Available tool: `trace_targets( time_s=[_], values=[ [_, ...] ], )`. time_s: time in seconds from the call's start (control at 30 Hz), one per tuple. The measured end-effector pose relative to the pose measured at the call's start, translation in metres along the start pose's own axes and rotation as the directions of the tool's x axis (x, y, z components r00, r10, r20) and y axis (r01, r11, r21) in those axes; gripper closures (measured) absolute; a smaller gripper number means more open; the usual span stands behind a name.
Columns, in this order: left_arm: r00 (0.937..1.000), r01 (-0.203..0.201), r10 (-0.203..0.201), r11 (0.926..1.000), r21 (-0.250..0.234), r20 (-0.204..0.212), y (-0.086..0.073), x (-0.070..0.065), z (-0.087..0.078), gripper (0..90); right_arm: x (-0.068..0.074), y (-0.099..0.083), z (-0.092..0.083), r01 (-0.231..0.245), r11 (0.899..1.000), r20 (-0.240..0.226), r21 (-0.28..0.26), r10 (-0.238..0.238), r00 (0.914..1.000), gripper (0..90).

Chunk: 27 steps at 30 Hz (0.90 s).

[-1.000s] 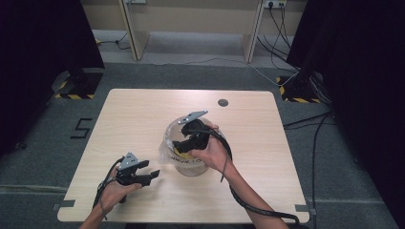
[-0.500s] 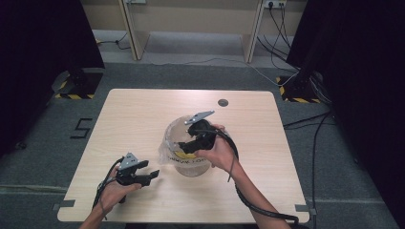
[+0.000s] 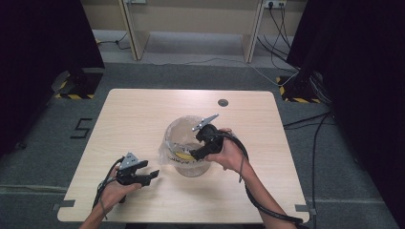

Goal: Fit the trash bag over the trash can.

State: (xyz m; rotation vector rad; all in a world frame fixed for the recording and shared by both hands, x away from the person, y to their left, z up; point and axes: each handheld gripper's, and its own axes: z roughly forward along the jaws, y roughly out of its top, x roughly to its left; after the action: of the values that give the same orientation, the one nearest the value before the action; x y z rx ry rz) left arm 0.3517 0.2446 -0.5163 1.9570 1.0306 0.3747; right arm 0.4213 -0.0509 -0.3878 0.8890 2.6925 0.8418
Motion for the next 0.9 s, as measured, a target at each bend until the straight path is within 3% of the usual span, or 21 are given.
trace_targets(
  time_s=[0.07,0.23,0.27,0.3,0.33,0.4,0.53,0.67,0.83,0.9],
  values=[
    [1.0000,-0.001,0.001,1.0000,0.002,0.000,0.000,0.000,0.000,33.2,-0.001,0.000,-0.003,0.010,1.000,0.000,-0.014,-0.010,0.9999,28.4],
    [1.0000,0.002,-0.002,1.0000,0.001,-0.002,0.000,0.000,0.000,32.9,-0.013,0.004,-0.029,-0.035,0.984,0.040,-0.172,0.043,0.9983,27.7],
    [1.0000,0.004,-0.004,1.0000,-0.002,-0.002,0.000,0.000,0.000,32.9,-0.017,0.004,-0.033,-0.047,0.980,0.058,-0.192,0.059,0.9966,27.2],
    [1.0000,0.006,-0.006,1.0000,-0.006,-0.003,0.001,0.000,0.000,32.9,-0.026,0.002,-0.040,-0.065,0.977,0.118,-0.203,0.090,0.9889,25.3],
    [1.0000,0.006,-0.006,1.0000,-0.004,-0.003,0.000,0.000,0.000,32.9,-0.026,0.002,-0.040,-0.065,0.977,0.118,-0.203,0.090,0.9889,25.3],
    [1.0000,0.005,-0.005,1.0000,0.003,-0.004,0.000,0.001,0.000,32.8,-0.033,-0.001,-0.039,-0.075,0.979,0.167,-0.188,0.107,0.9801,24.1],
    [1.0000,0.006,-0.006,1.0000,0.005,-0.006,0.000,0.001,0.001,32.8,-0.039,-0.007,-0.029,-0.081,0.987,0.216,-0.138,0.110,0.9701,23.9],
    [0.9999,0.008,-0.008,1.0000,0.002,-0.006,0.000,0.001,0.002,32.5,-0.044,-0.012,-0.016,-0.101,0.992,0.237,-0.081,0.118,0.9644,24.0],
    [1.0000,0.008,-0.008,1.0000,0.004,-0.006,-0.001,0.001,0.002,32.4,-0.048,-0.014,-0.016,-0.131,0.987,0.228,-0.093,0.149,0.9622,23.3],
    [1.0000,0.007,-0.007,1.0000,0.004,-0.006,-0.001,0.001,0.001,32.3,-0.047,-0.013,-0.022,-0.131,0.980,0.196,-0.152,0.159,0.9675,23.6]
  ],
)
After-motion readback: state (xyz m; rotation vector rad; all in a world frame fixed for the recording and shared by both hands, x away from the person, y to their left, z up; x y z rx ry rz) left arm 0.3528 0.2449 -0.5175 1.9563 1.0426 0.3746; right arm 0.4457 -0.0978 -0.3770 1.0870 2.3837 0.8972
